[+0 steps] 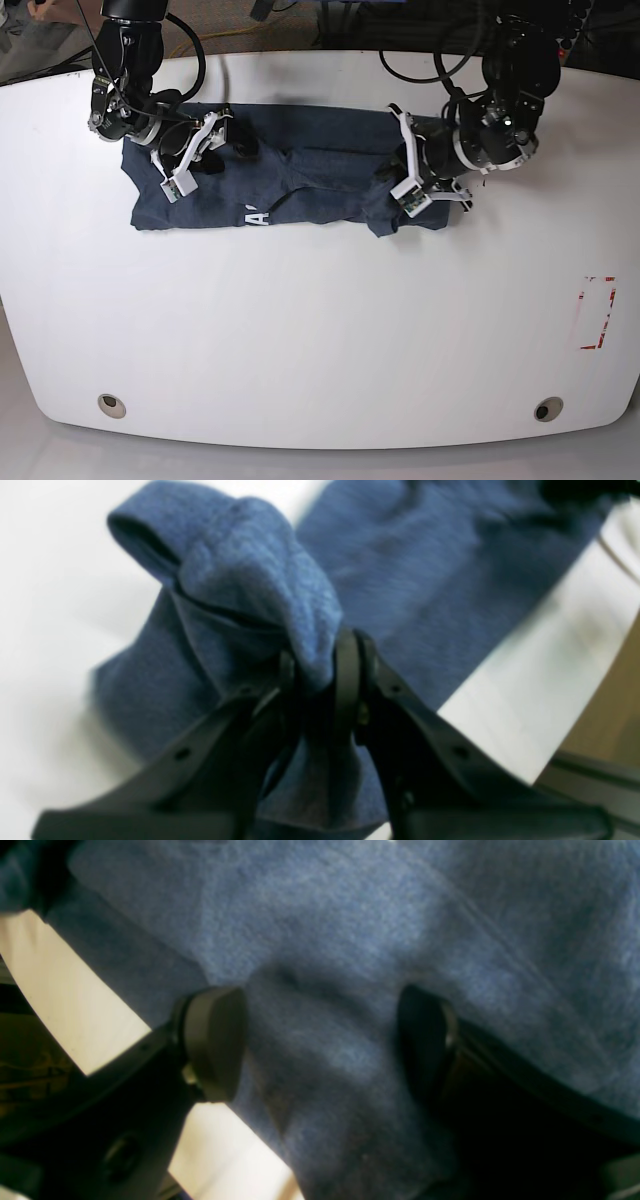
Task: Fold the T-shirt properly
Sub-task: 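Grasp the strip end with the left gripper and fold it toward the right gripper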
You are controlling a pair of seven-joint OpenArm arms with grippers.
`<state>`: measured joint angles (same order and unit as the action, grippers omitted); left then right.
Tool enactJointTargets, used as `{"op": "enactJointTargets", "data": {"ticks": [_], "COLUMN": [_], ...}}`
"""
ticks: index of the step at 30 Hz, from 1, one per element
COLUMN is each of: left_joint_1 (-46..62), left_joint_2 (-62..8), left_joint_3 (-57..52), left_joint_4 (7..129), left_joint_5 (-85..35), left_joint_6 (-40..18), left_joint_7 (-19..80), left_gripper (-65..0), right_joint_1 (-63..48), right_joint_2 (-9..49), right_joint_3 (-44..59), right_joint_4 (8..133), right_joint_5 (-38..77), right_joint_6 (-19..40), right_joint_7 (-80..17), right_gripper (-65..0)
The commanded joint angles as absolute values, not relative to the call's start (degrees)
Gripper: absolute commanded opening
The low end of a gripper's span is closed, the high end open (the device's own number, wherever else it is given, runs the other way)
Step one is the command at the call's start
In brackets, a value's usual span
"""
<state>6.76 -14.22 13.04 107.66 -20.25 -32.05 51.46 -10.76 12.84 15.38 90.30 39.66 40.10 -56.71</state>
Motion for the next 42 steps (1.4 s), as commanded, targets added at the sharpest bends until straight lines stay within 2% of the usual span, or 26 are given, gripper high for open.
{"op": "enactJointTargets", "data": {"ticks": [1,3,5,9,11,22,30,36,42], "left_joint_1": [5.67,5.58,5.58,5.67,5.67,3.65,4.09,7.16,10.07], "left_joint_2": [-13.76,-12.79,-11.74,-8.48,-7.08,-5.41,-8.92,-12.0,-11.91], "left_joint_3": [14.46,16.04,16.75,16.75,16.75,21.58,11.56,5.32,2.42], "left_joint_4": [107.74,106.68,106.07,106.15,106.86,113.98,113.01,111.43,108.79], "left_joint_5": [-19.21,-17.54,-15.08,-9.54,-7.43,-5.93,-6.02,-6.2,-6.2], "left_joint_6": [-31.96,-31.78,-31.78,-31.78,-31.78,-32.04,-32.04,-32.13,-32.22], "left_joint_7": [50.33,50.33,50.33,50.33,50.33,50.42,50.42,50.33,49.98], "left_gripper": [-57.8,-54.9,-47.6,-26.4,-21.1,-20.4,-20.4,-20.6,-21.9], "right_joint_1": [-10.42,-10.42,-10.33,-10.24,-10.15,-9.1,-8.31,-5.58,-1.89], "right_joint_2": [13.32,13.32,13.32,13.32,13.32,13.23,13.23,13.23,14.2], "right_joint_3": [15.52,15.52,15.52,15.6,15.6,15.6,17.71,29.05,42.95], "right_joint_4": [90.77,90.77,91.03,91.03,91.03,90.77,96.31,99.47,90.77], "right_joint_5": [39.16,39.25,39.52,39.69,39.69,39.69,39.87,46.02,49.89], "right_joint_6": [40.0,40.0,40.0,40.0,40.0,40.0,40.0,40.0,40.0], "right_joint_7": [-57.63,-57.63,-57.63,-57.63,-57.63,-57.63,-58.15,-64.57,-70.46], "right_gripper": [-20.5,-20.5,-20.5,-20.5,-20.5,-20.5,-20.5,-20.3,-19.8]}}
